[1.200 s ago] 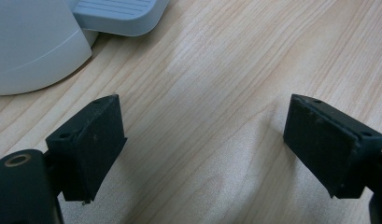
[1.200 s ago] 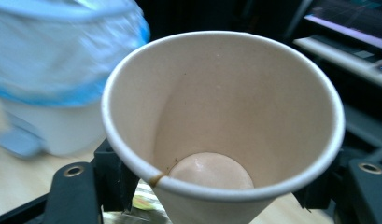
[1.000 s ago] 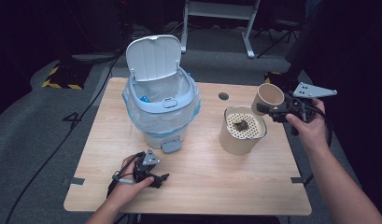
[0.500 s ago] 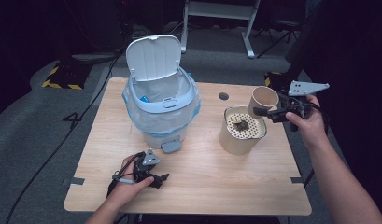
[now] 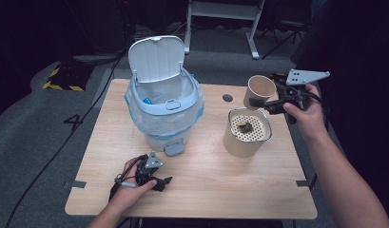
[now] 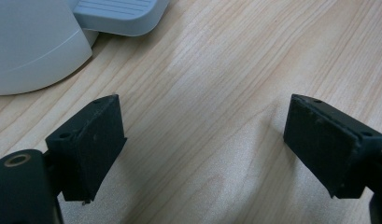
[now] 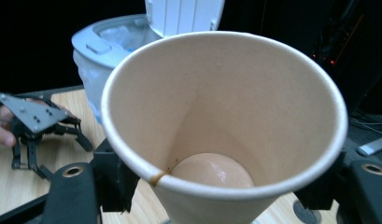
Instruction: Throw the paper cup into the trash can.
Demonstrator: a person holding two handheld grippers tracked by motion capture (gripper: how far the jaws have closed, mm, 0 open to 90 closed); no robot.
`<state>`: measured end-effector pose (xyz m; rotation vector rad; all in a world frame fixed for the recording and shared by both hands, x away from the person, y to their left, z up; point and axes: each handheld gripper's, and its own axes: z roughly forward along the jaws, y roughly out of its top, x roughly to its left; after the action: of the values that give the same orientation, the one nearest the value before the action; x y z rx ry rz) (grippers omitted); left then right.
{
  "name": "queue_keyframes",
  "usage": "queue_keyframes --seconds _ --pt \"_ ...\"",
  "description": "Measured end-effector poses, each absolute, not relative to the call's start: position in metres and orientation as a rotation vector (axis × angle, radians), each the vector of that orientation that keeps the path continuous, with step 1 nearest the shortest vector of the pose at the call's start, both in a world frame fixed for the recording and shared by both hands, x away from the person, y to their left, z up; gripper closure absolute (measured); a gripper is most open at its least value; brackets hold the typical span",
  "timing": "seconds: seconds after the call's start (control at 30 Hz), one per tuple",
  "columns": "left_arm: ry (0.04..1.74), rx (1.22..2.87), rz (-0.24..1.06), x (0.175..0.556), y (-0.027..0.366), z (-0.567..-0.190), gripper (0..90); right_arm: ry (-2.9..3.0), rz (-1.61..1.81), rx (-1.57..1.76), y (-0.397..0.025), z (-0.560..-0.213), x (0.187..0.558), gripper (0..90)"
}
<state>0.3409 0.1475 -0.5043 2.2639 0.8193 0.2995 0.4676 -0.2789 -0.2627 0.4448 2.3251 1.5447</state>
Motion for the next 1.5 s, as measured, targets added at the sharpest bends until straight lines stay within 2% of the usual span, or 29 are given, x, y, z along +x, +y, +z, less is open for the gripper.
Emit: queue_keyframes --seconds 0.67,1.07,1.5 --pt "0.819 2.267 0.302 0.341 0.147 -0.504 12.4 2.338 1.621 0.369 -0.212 -0.224 0.495 29.2" --pt "0.82 2.264 0.292 0.342 0.147 -0.504 11.8 2.287 1.728 0.386 -0.157 -0.223 0.507 28.8" --pt "0.827 2.264 0.291 0.343 0.145 -0.505 11.0 2.292 1.786 0.474 -0.106 -0.239 0.521 28.6"
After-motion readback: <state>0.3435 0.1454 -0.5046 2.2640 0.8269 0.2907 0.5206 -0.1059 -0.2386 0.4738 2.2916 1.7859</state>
